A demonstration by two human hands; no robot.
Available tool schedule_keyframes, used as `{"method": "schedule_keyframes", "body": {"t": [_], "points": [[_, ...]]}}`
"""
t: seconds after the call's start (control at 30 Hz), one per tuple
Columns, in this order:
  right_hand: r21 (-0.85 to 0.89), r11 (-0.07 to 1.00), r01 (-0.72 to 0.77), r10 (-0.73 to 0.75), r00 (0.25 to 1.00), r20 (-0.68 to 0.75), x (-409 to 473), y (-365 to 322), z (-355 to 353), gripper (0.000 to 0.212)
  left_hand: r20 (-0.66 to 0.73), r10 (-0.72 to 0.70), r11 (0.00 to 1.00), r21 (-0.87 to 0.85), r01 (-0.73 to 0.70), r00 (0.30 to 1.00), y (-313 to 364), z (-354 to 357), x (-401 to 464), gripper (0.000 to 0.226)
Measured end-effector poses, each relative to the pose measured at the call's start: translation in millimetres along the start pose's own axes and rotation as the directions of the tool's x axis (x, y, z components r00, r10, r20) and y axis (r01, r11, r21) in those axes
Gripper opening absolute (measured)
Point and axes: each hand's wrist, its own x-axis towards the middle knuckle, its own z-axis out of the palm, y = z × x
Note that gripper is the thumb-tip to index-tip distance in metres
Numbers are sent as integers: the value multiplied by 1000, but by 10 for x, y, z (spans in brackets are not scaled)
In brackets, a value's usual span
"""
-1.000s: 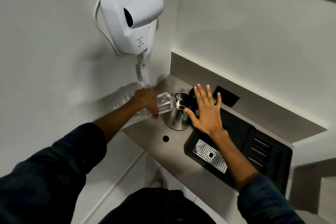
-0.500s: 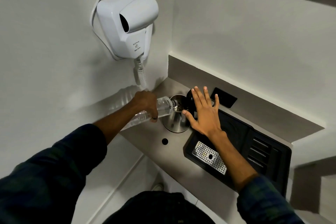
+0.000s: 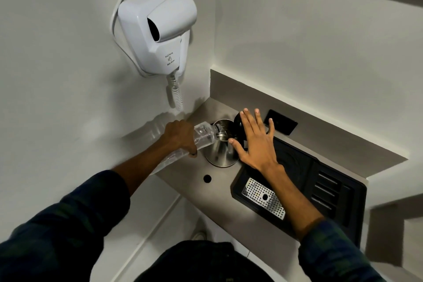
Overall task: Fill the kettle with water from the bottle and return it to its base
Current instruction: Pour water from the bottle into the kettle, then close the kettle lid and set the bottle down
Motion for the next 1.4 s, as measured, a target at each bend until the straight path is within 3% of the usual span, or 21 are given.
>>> {"method": "schedule_keyframes", "body": {"t": [0.33, 0.47, 0.6, 0.73, 0.83, 1.0, 1.1, 1.27, 1.33, 1.4], "points": [[14, 1000, -13, 13, 1000, 2, 0, 10, 19, 87, -240, -2, 980, -196, -47, 971, 19, 185, -27, 82], [25, 999, -21, 21, 1000, -1, 0, -10, 18, 86, -315, -46, 935, -349, -71, 948, 28, 236, -36, 94], [66, 997, -27, 27, 1000, 6, 21, -23, -12, 78, -302, -188, 820, -573, -21, 935, -25, 330, -68, 85], [201, 978, -48, 46, 999, 19, 106, -51, -41, 67, -302, -341, 632, -775, -21, 890, -116, 529, -142, 70], [250, 968, 2, -25, 996, 90, 248, -87, -47, 68, -279, -428, 528, -849, -14, 860, -173, 695, -176, 64], [52, 982, 181, -187, 914, 361, 588, -226, 75, 71, -289, -487, 449, -892, -47, 824, -237, 847, -191, 81], [-33, 981, 192, -151, 854, 498, 595, -329, 227, 69, -260, -483, 428, -903, -34, 836, -293, 926, -166, 96], [-162, 977, 137, -62, 915, 400, 309, -384, 423, 75, -241, -427, 397, -916, -59, 871, -276, 1112, -206, 111], [-184, 980, 80, -9, 933, 359, 252, -450, 488, 77, -232, -423, 394, -917, -53, 876, -212, 1249, -253, 107], [-200, 979, 31, 41, 937, 346, 250, -507, 528, 80, -162, -478, 394, -918, 46, 863, -87, 1390, -345, 98]]}}
